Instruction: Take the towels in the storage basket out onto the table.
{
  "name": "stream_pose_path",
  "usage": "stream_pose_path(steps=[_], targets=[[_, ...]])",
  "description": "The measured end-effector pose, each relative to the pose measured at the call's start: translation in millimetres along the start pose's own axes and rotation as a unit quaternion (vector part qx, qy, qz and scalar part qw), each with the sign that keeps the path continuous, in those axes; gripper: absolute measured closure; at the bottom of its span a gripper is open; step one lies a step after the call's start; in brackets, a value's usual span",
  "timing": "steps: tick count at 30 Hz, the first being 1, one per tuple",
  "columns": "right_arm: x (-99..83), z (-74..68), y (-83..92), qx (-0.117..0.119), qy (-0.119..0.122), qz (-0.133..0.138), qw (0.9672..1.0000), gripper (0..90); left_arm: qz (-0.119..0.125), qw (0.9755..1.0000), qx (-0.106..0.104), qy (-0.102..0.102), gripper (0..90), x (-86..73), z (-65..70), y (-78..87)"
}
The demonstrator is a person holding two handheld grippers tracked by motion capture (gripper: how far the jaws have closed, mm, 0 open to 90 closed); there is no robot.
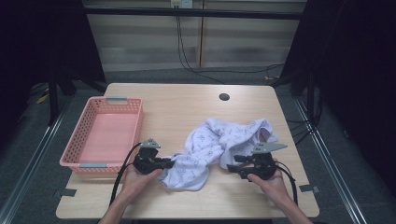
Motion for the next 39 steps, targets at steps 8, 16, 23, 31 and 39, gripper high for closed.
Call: stream_pose_path(steps=[8, 16, 23, 31, 39], targets=[[11.1, -31.2, -54.5, 0.059, 0.035, -0.037, 0.9969, 39.5, -0.007, 0.9994, -0.035, 0.007, 79.1, -7.6, 3.2, 0.0], [11.3, -31.8, -59.5, 0.059, 0.042, -0.056, 0.9958, 84.3, -0.017, 0.9973, -0.07, -0.011, 80.6, -13.5, 23.4, 0.3], [19.2, 0.7, -8.1, 0.031, 0.027, -0.017, 0.999, 84.9, 0.07, 0.9866, -0.147, -0.018, 80.7, 10.2, 46.5, 19.4], [22.2, 46.9, 35.3, -0.026, -0.002, -0.007, 0.9996, 83.8, 0.069, 0.9942, -0.081, -0.009, 85.8, 12.0, 35.1, 27.1], [49.1, 40.5, -13.8, 0.01, 0.017, -0.02, 0.9996, 83.2, 0.055, 0.986, -0.138, -0.076, 66.2, 26.1, 80.7, 4.9]])
Point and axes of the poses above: each handheld gripper's, and its own axes: y roughly backward along the jaws, x roughly out of its top, z roughly to its right, the point moved 2 cm from there along -y, roughly forward along the jaws, and after that the axes turned 7 degrees about -z, right-handed, at the moved point
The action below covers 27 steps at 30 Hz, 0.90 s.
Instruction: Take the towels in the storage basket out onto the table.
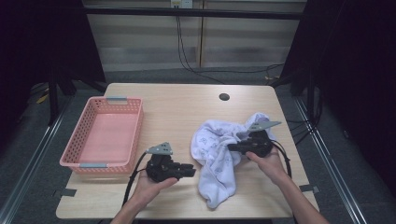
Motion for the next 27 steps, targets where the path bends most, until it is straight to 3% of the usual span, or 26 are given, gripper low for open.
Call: stream_pose_path(steps=[2, 4, 6, 7, 11, 13, 14, 17, 18, 20, 21, 22, 24, 25, 27], targets=[[4.0, -1.1, -15.3, 0.011, 0.003, -0.005, 0.9999, 80.9, -0.016, 0.9998, -0.004, -0.01, 60.2, -0.5, 2.5, -12.8], [5.1, -0.3, -30.5, 0.014, 0.002, -0.011, 0.9998, 75.4, -0.042, 0.9985, -0.026, -0.024, 58.8, -4.0, 5.1, -25.4], [3.1, 1.6, -38.2, 0.002, -0.006, -0.019, 0.9998, 66.4, -0.061, 0.9967, -0.028, -0.044, 60.0, -8.1, 10.3, -35.8], [2.0, 1.4, -37.6, -0.002, -0.005, -0.024, 0.9997, 63.8, -0.07, 0.9957, -0.037, -0.048, 59.6, -10.9, 12.4, -40.7], [-1.0, 2.0, -12.7, -0.018, -0.009, -0.001, 0.9998, 53.0, -0.1, 0.9933, -0.034, -0.047, 52.7, -18.4, 16.5, -55.2], [-7.9, 2.4, 1.5, -0.025, -0.017, 0.009, 0.9995, 51.2, -0.106, 0.9928, -0.017, -0.053, 50.9, -19.9, 20.8, -60.9], [-12.7, 2.4, 7.1, -0.027, -0.02, 0.013, 0.9994, 50.2, -0.115, 0.9913, -0.014, -0.063, 49.7, -20.4, 23.2, -62.7], [-29.1, 0.2, 19.0, -0.029, -0.022, 0.012, 0.9993, 52.3, -0.127, 0.9893, 0.0, -0.071, 54.2, -23.9, 28.7, -71.0], [-34.4, -2.0, 21.6, -0.02, -0.019, 0.013, 0.9995, 53.1, -0.129, 0.9877, 0.02, -0.086, 62.3, -25.1, 29.8, -72.6], [-42.8, -8.7, 22.9, -0.005, -0.009, 0.003, 0.9999, 54.7, -0.135, 0.9855, 0.031, -0.098, 76.6, -24.8, 30.4, -72.7], [-46.2, -12.0, 21.3, -0.001, -0.006, -0.001, 1.0, 55.2, -0.134, 0.9855, 0.036, -0.097, 81.7, -24.4, 29.4, -71.6], [-49.3, -15.1, 18.3, 0.005, -0.002, -0.007, 1.0, 56.4, -0.128, 0.9877, 0.026, -0.086, 83.3, -23.6, 27.9, -68.8], [-52.7, -19.6, 10.8, -0.005, 0.009, -0.022, 0.9997, 58.8, -0.087, 0.9937, 0.023, -0.067, 84.4, -19.1, 24.8, -57.1], [-52.8, -20.1, 7.8, -0.008, 0.013, -0.025, 0.9996, 61.0, -0.072, 0.9956, 0.006, -0.06, 84.4, -15.5, 23.1, -48.6], [-51.0, -18.5, 5.1, -0.023, 0.012, -0.028, 0.9993, 65.2, -0.026, 0.9982, 0.007, -0.053, 84.5, -7.9, 21.0, -29.1]])
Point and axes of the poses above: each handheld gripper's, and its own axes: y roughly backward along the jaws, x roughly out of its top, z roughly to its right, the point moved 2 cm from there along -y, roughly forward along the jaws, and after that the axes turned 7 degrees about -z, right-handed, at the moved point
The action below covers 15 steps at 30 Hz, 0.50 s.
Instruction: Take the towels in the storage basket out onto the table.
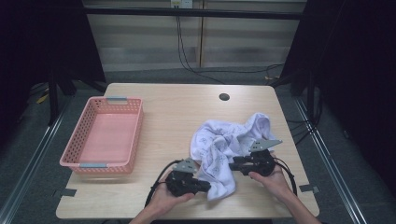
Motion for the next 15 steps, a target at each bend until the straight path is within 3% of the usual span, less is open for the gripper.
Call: stream_pose_path(steps=[1, 4, 6, 8, 9, 12, 14, 15], targets=[[1.1, 2.5, -1.3, -0.018, -0.01, -0.002, 0.9998, 65.7, 0.016, 0.9998, 0.01, -0.001, 84.5, 2.8, -2.1, 10.3], [2.2, 8.0, -4.0, -0.008, -0.015, 0.01, 0.9998, 58.4, 0.074, 0.9967, 0.016, 0.029, 84.5, 5.1, -14.9, 39.2], [3.4, 9.4, -9.9, -0.006, -0.024, 0.01, 0.9996, 51.4, 0.087, 0.9951, 0.023, 0.041, 84.5, 1.8, -23.6, 50.2], [6.5, 8.4, -20.7, 0.0, -0.017, 0.004, 0.9998, 48.5, 0.093, 0.9938, 0.034, 0.049, 84.4, -1.9, -29.3, 54.8], [8.4, 6.9, -26.7, -0.009, -0.013, -0.003, 0.9999, 47.9, 0.095, 0.9932, 0.039, 0.055, 84.4, -3.0, -31.0, 56.4], [12.1, 2.9, -42.6, -0.01, -0.002, -0.019, 0.9998, 52.9, 0.117, 0.9898, 0.043, 0.069, 84.4, -4.4, -37.9, 65.7], [12.3, 0.5, -48.3, -0.012, 0.011, -0.027, 0.9995, 62.5, 0.131, 0.9866, 0.061, 0.076, 84.5, -4.3, -40.8, 74.9], [11.7, -1.2, -49.7, -0.03, 0.022, -0.028, 0.9989, 68.3, 0.137, 0.9853, 0.068, 0.077, 84.5, -4.5, -41.2, 78.7]])
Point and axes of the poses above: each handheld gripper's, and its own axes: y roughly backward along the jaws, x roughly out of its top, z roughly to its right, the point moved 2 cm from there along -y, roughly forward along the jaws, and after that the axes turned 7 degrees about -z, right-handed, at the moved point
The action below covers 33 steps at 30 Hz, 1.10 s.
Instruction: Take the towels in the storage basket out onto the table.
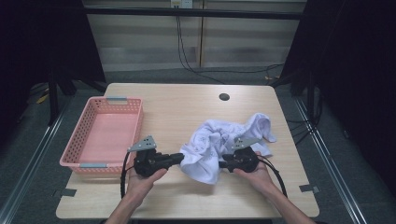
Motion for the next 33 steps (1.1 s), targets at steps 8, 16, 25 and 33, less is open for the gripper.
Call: stream_pose_path(steps=[8, 16, 25, 33], targets=[[-8.2, 11.0, 35.8, 0.009, -0.018, -0.008, 0.9998, 89.8, 0.035, 0.9992, 0.019, 0.009, 84.4, -1.1, -2.4, 29.3], [-10.1, 15.7, 107.5, 0.021, -0.027, 0.04, 0.9986, 89.3, -0.006, 0.9997, 0.003, 0.024, 79.7, -23.1, 8.7, 22.7], [-7.3, 25.9, 28.4, 0.037, -0.015, -0.025, 0.9989, 79.0, -0.049, 0.9987, 0.011, 0.004, 64.5, -24.5, 5.0, 6.8], [-4.7, 15.0, 44.1, 0.029, -0.003, 0.016, 0.9994, 64.2, -0.14, 0.9898, 0.009, -0.026, 56.7, -40.2, 7.7, -28.0]])
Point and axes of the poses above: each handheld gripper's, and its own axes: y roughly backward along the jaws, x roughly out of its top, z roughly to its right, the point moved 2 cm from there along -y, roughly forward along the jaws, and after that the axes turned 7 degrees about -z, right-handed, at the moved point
